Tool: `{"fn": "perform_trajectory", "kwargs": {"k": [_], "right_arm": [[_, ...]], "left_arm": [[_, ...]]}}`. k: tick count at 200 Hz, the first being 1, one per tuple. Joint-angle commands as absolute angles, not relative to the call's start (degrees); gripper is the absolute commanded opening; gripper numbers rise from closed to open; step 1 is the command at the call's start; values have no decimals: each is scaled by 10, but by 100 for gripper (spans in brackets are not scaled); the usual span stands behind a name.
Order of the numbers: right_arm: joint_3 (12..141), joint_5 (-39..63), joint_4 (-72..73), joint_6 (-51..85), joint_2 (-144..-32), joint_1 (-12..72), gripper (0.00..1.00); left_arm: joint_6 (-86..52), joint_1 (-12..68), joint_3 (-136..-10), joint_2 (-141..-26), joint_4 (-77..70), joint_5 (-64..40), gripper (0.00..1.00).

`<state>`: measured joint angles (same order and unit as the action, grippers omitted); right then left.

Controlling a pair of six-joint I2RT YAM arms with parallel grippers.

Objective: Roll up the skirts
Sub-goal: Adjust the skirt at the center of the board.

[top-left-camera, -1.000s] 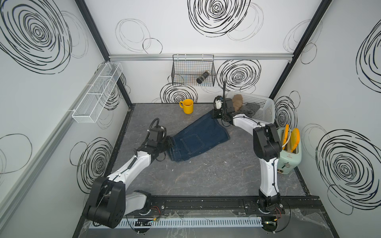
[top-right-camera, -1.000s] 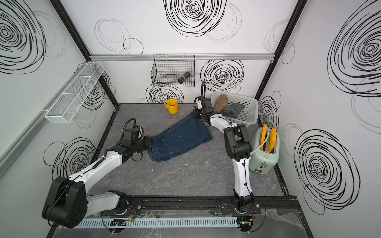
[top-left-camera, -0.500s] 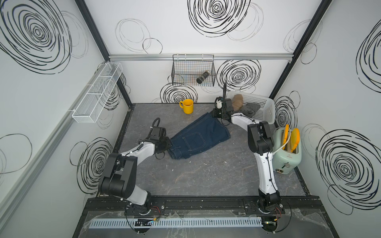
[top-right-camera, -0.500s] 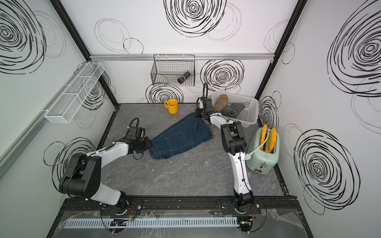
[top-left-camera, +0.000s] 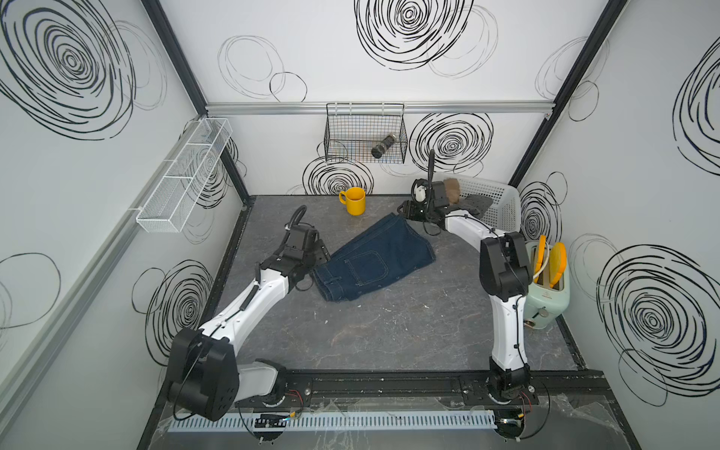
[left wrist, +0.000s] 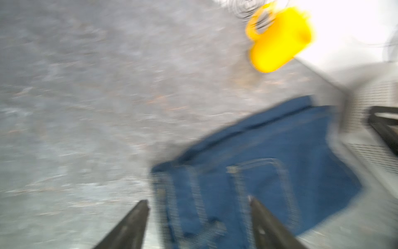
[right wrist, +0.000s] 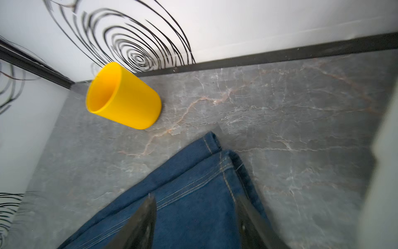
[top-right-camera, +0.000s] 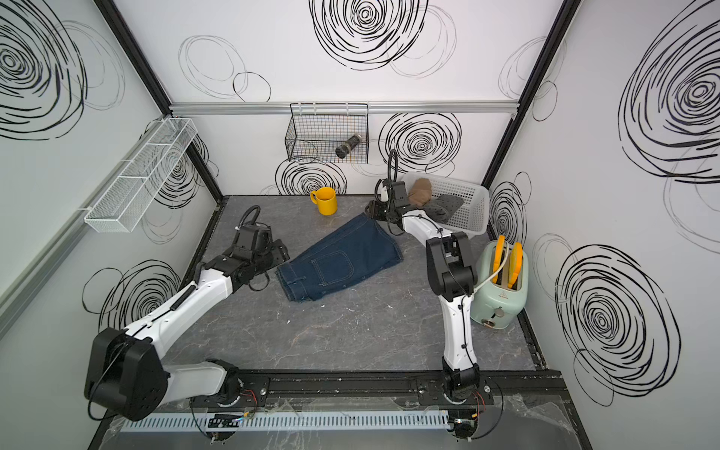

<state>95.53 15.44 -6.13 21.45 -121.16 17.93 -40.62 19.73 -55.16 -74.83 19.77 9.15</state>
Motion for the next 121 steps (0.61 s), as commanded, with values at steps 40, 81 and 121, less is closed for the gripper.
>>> {"fn": "perform_trajectory", "kwargs": {"k": [40,81,121], "right_arm": [[732,217,-7,281,-1075,188,48],[684,209,-39,278,-1099,191,46],[648,168,-46,284,-1111,145,49]], "left_arm": [[-398,281,-600,-913,165,26,53],[-449,257,-489,-916,137,11,54],[-515,275,-358,-819,91,20,52]]}}
